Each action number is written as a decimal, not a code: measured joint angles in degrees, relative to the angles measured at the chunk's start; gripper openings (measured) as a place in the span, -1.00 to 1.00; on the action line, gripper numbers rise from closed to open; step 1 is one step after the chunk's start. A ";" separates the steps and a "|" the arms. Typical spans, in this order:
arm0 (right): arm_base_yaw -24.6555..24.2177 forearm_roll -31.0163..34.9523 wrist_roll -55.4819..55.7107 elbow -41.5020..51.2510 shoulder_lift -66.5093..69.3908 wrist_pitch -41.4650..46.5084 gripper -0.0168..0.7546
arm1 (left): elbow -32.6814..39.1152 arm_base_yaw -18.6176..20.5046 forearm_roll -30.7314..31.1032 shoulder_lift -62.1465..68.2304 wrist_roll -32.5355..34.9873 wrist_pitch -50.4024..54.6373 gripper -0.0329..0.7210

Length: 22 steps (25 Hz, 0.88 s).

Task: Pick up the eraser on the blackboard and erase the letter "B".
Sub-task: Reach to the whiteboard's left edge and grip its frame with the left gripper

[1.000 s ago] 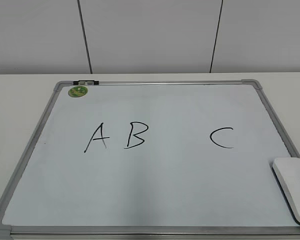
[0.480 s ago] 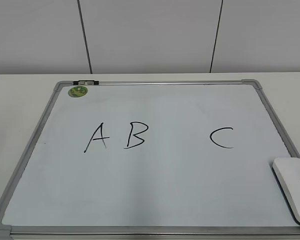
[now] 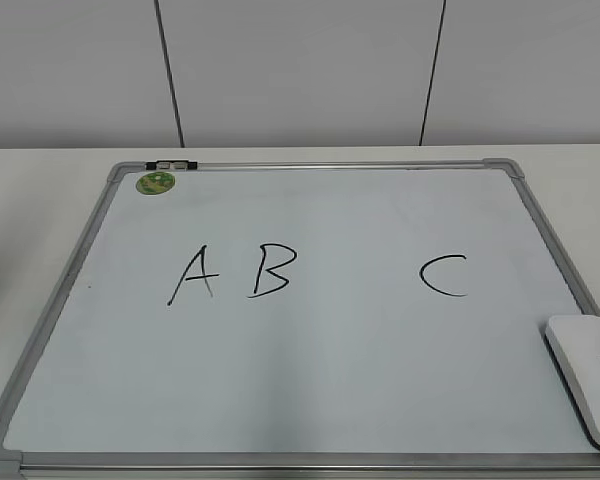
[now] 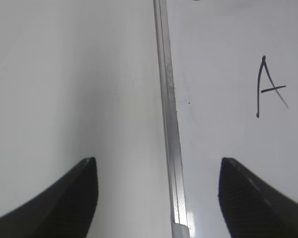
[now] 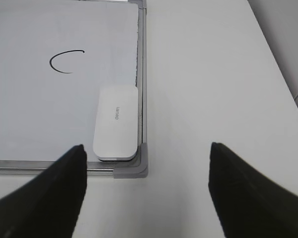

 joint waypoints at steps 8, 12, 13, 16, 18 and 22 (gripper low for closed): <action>0.00 0.00 0.00 0.00 0.00 0.00 0.56 | -3.83 0.00 -2.81 15.97 4.00 -0.80 0.53; 0.00 0.00 0.00 0.00 0.00 0.00 0.56 | -4.17 0.00 -4.23 22.34 5.28 -2.49 0.53; 0.00 0.00 0.00 0.00 0.00 0.00 0.56 | -4.41 0.00 -4.28 23.65 5.28 -2.63 0.53; 0.00 0.00 0.00 0.00 0.00 0.00 0.56 | -5.60 0.00 -4.37 27.83 5.40 -3.83 0.53; 0.00 0.00 0.00 0.00 0.00 0.00 0.56 | -6.33 0.00 -4.50 30.64 5.40 -4.52 0.52; 0.00 0.00 0.00 0.00 0.00 0.00 0.56 | -9.22 0.00 -4.58 35.65 5.43 -4.93 0.37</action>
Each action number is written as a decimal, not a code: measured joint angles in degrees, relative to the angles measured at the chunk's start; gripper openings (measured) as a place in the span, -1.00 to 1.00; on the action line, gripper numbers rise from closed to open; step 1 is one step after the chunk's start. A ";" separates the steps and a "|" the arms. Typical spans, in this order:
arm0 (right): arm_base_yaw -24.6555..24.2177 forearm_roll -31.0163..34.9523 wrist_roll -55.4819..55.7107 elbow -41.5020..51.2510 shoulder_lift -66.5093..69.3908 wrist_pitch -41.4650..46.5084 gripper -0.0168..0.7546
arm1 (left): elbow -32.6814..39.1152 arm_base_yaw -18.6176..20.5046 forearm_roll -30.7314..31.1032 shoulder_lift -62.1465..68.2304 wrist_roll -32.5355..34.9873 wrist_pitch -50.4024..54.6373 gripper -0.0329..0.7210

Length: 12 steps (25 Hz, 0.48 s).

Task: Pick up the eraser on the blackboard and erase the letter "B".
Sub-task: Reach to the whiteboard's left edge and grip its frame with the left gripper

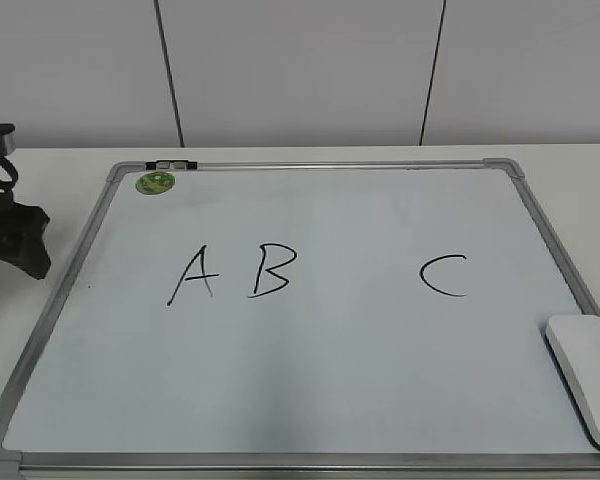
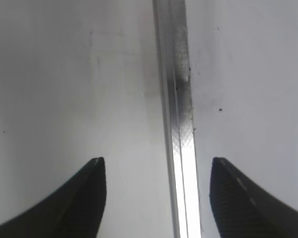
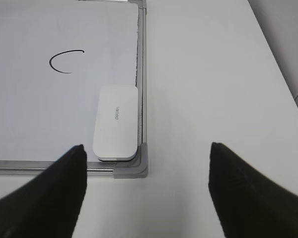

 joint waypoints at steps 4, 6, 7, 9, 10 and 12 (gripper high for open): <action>0.00 0.00 0.00 0.00 0.00 0.00 0.56 | -2.96 0.00 -0.78 3.96 0.00 0.56 0.23; 0.00 0.00 0.00 0.00 0.00 0.00 0.56 | -4.08 0.00 -1.27 5.03 0.00 1.06 0.21; 0.00 0.00 0.00 0.00 0.00 0.00 0.56 | -4.45 0.00 -1.54 5.63 0.00 1.06 0.20; 0.00 0.00 0.00 0.00 0.00 0.00 0.56 | -5.40 0.00 -2.07 6.60 0.00 1.28 0.16; 0.00 0.00 0.00 0.00 0.00 0.00 0.56 | -5.87 0.00 -2.33 7.17 0.00 1.42 0.11; 0.00 0.00 0.00 0.00 0.00 0.00 0.56 | -6.51 0.00 -2.90 8.28 0.00 2.09 -0.01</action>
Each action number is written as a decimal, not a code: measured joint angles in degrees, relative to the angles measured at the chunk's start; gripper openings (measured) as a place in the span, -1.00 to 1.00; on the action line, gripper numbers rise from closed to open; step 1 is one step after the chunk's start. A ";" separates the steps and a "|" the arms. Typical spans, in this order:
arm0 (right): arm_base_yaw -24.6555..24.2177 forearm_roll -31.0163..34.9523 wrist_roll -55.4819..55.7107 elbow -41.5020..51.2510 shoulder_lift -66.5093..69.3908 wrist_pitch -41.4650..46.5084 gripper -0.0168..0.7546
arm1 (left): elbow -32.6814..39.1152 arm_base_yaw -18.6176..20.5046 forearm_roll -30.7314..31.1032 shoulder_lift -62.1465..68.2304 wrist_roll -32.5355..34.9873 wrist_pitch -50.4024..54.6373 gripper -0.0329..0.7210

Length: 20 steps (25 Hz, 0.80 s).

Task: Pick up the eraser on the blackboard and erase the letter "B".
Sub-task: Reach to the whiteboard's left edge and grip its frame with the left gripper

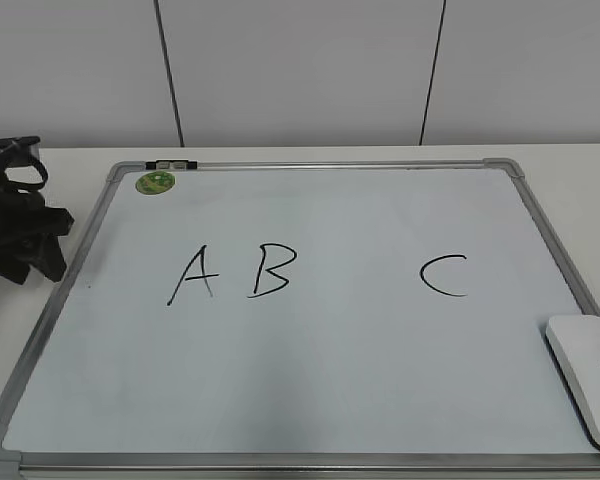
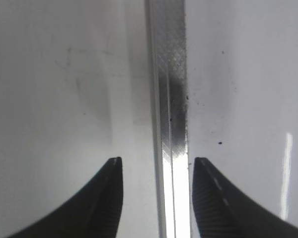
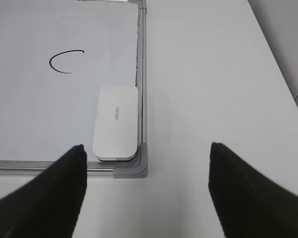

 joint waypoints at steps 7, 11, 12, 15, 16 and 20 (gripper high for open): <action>0.00 0.00 0.00 0.00 0.00 0.00 0.56 | -0.99 0.00 -0.23 2.08 0.00 0.43 -0.18; 0.00 0.00 0.00 0.00 0.00 0.00 0.56 | -1.06 0.00 -0.23 2.78 0.00 0.43 -0.18; 0.00 0.00 0.00 0.00 0.00 0.00 0.56 | -1.06 0.00 -0.35 2.99 0.00 0.43 -0.18; 0.00 0.00 0.00 0.00 0.00 0.00 0.56 | -1.06 0.00 -0.75 3.63 0.10 0.33 -0.19; 0.00 0.00 0.00 0.00 0.00 0.00 0.56 | -1.06 0.00 -0.98 3.84 0.10 0.33 -0.20; 0.00 0.00 0.00 0.00 0.00 0.00 0.56 | -1.06 0.00 -1.61 4.22 0.22 0.33 -0.25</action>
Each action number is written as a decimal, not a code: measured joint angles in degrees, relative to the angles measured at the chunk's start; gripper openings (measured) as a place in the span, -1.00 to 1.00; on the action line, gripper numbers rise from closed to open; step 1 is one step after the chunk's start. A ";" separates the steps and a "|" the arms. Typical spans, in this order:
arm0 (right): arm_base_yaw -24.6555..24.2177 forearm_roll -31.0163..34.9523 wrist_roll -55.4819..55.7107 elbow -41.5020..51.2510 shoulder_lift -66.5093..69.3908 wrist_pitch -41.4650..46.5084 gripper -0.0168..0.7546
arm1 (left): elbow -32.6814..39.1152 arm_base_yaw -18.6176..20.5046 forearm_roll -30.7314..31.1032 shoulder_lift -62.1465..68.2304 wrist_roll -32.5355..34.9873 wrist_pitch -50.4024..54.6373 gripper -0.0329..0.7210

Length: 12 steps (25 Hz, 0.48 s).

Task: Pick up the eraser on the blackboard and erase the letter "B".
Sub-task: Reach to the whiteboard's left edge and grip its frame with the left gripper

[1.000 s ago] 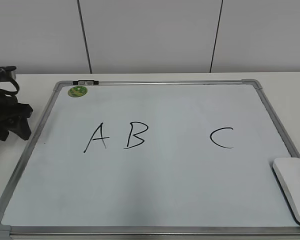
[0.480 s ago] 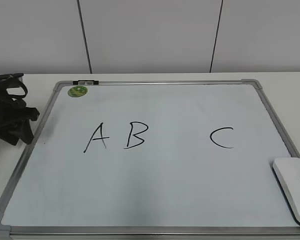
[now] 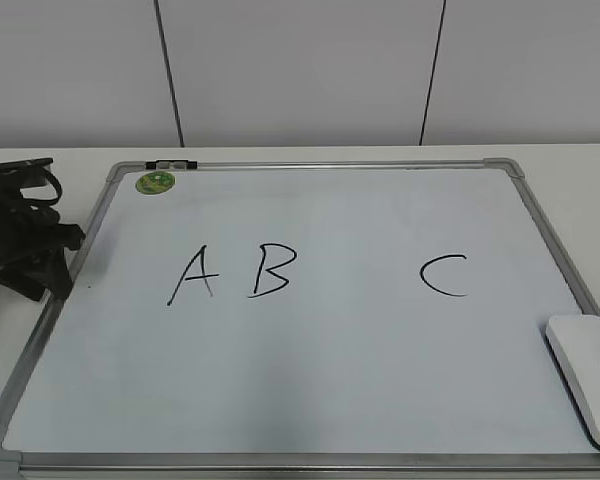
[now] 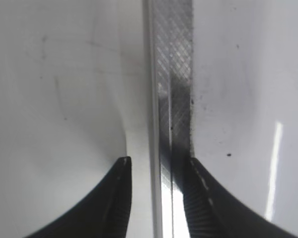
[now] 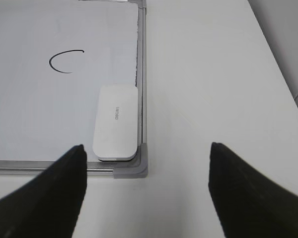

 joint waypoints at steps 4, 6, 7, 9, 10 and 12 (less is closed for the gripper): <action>0.00 0.00 0.00 0.00 0.00 0.00 0.56 | 0.00 0.00 -0.31 0.00 0.12 0.00 -0.42; 0.00 0.00 0.00 0.00 0.00 0.00 0.56 | 0.00 0.00 -0.36 0.00 0.12 0.00 -0.53; 0.00 0.00 0.00 0.00 0.00 0.00 0.56 | 0.00 0.00 -0.45 0.00 0.12 0.00 -0.61; 0.00 0.00 0.00 0.00 0.00 0.00 0.56 | -0.08 0.00 -0.57 0.00 0.23 0.00 -0.77; 0.00 0.00 0.00 0.00 0.00 0.00 0.56 | -0.08 0.00 -0.57 0.00 0.23 0.00 -0.83; 0.00 0.00 0.00 0.00 0.00 0.00 0.56 | -0.08 0.00 -1.01 0.00 0.10 0.11 -0.88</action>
